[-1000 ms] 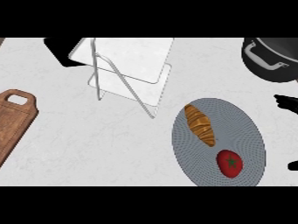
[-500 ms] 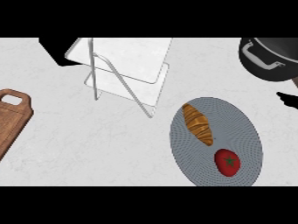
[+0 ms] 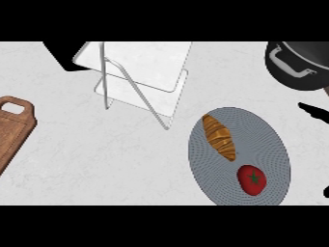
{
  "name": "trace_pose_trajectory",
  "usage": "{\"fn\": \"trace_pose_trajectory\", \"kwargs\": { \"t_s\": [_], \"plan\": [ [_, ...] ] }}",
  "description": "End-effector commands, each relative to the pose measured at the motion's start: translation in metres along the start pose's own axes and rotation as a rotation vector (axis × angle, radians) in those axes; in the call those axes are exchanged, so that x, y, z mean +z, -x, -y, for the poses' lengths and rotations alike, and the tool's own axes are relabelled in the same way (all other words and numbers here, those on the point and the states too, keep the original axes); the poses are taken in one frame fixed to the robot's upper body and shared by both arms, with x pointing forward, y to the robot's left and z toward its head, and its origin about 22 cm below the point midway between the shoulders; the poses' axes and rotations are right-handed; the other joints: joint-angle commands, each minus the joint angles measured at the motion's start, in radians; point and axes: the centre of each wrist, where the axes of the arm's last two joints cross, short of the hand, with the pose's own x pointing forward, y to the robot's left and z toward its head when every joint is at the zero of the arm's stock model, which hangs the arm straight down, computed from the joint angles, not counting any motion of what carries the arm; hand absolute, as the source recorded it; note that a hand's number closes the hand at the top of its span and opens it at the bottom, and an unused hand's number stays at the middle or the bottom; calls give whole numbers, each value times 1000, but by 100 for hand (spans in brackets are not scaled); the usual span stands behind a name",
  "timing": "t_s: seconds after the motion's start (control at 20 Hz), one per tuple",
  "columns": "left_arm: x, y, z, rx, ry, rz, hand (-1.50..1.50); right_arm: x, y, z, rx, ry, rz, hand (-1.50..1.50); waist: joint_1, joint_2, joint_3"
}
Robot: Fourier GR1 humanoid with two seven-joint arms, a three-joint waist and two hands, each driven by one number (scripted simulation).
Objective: Pick the tomato from the placemat and place it in the tiered shelf
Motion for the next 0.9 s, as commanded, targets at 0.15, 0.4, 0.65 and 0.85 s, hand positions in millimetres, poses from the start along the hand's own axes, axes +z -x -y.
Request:
{"fn": "trace_pose_trajectory", "kwargs": {
  "t_s": [0.15,0.4,0.65,0.85],
  "plan": [
    [-11,-85,40,-83,164,460,0,-4,-21,-14,101,-43,-74,-150,-22,-2,-7],
    [-13,-83,37,-84,146,461,0,-7,-22,-37,122,-42,-141,-150,-26,-4,-3],
    [-12,-80,45,-87,159,474,0,-10,-36,-42,160,1,-175,-150,-21,-5,-3],
    [-12,-82,51,-85,166,479,0,-12,-39,-53,160,12,-188,-150,-20,1,0]
  ]
}}
